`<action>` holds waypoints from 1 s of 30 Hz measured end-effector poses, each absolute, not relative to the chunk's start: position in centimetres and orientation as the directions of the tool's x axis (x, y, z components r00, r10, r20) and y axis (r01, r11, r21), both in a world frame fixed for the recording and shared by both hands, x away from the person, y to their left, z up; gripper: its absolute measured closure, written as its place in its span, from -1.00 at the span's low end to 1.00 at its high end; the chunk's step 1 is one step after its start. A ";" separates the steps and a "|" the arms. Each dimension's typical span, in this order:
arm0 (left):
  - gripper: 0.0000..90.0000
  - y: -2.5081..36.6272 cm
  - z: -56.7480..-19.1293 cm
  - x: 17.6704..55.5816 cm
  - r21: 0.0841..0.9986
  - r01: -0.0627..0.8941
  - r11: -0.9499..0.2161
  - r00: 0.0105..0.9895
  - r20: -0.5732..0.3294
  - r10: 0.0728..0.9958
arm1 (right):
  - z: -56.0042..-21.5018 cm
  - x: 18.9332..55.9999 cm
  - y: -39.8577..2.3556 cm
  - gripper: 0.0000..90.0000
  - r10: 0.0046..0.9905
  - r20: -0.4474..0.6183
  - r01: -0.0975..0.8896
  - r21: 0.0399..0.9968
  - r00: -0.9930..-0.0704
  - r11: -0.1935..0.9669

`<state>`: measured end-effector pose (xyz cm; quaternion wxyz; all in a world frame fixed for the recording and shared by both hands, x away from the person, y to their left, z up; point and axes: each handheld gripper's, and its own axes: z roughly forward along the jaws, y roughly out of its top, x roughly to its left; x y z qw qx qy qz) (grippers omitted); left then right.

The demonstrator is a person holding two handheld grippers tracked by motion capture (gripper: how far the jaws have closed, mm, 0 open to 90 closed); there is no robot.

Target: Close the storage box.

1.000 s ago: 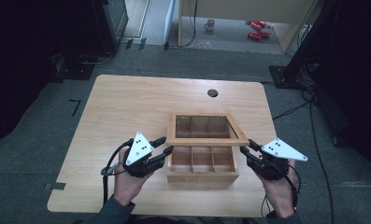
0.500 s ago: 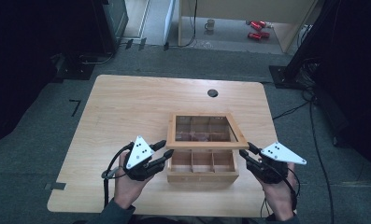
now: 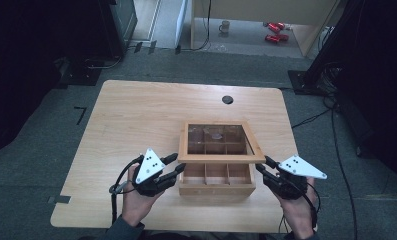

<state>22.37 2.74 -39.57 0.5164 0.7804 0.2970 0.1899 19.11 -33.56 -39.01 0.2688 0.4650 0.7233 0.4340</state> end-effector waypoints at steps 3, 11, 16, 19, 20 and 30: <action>0.36 2.7 -39.6 22.3 0.918 0.269 -0.293 0.752 -0.010 0.659 | -39.1 19.0 -33.5 0.46 0.907 0.018 0.441 0.878 -0.421 0.187; 0.35 2.7 -40.2 22.0 0.912 0.277 -0.302 0.751 -0.010 0.660 | -39.7 18.7 -33.6 0.44 0.908 0.024 0.448 0.875 -0.419 0.183; 0.35 2.7 -40.6 21.8 0.911 0.288 -0.294 0.751 -0.024 0.660 | -40.1 18.5 -33.6 0.44 0.908 0.028 0.451 0.874 -0.418 0.181; 0.35 2.7 -40.7 21.8 0.910 0.291 -0.294 0.751 -0.027 0.660 | -40.2 18.4 -33.6 0.44 0.908 0.031 0.455 0.872 -0.418 0.180; 0.35 2.7 -40.8 21.7 0.909 0.293 -0.296 0.750 -0.026 0.661 | -40.3 18.3 -33.6 0.44 0.908 0.033 0.457 0.872 -0.418 0.178; 0.33 2.7 -41.5 21.4 0.899 0.304 -0.315 0.754 -0.025 0.656 | -41.2 17.6 -34.0 0.44 0.911 0.058 0.468 0.870 -0.409 0.155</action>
